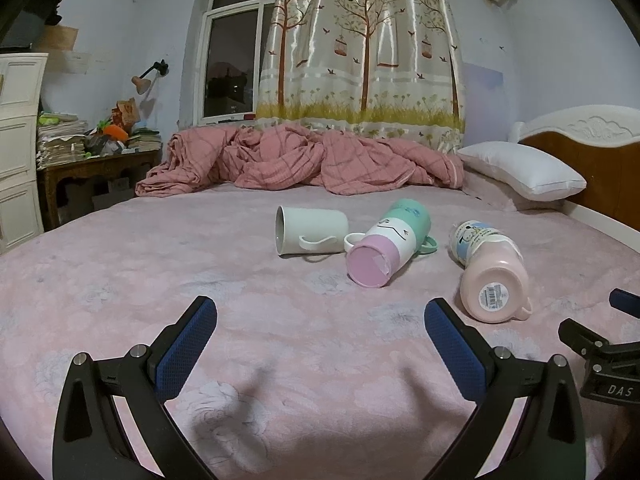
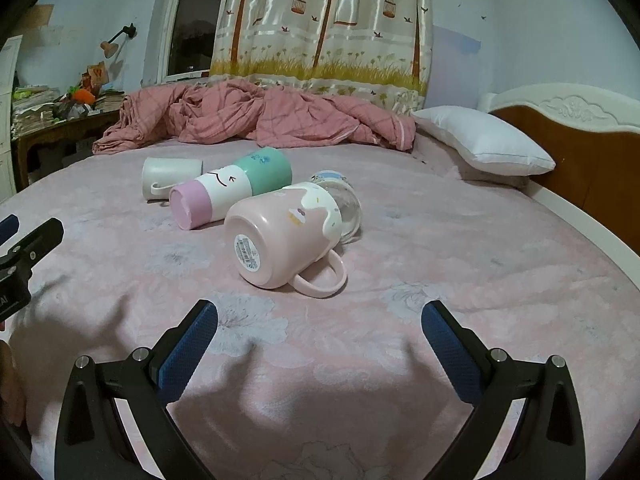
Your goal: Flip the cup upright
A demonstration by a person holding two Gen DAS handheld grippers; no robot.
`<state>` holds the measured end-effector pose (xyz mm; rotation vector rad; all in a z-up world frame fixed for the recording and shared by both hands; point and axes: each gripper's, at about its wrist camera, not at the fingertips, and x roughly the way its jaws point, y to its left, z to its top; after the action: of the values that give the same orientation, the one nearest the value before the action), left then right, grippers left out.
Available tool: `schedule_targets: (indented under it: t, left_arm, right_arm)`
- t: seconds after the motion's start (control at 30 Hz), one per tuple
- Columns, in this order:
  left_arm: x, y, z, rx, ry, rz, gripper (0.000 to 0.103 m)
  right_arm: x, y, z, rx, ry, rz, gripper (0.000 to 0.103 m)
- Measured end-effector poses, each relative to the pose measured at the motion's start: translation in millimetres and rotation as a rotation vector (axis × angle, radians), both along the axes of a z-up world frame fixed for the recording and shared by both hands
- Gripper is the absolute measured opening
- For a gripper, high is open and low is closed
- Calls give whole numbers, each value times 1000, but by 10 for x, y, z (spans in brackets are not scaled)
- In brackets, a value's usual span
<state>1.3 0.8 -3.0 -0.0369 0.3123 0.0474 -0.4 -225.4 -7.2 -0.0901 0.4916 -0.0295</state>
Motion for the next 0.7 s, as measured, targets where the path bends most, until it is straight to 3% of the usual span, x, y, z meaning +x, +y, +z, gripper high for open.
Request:
schedule_targets:
  t: [0.7]
  left_arm:
    - [33,-107,-38,14,7,-59,103]
  right_arm:
    - [-39,-50,58,-24,-16,-74,103]
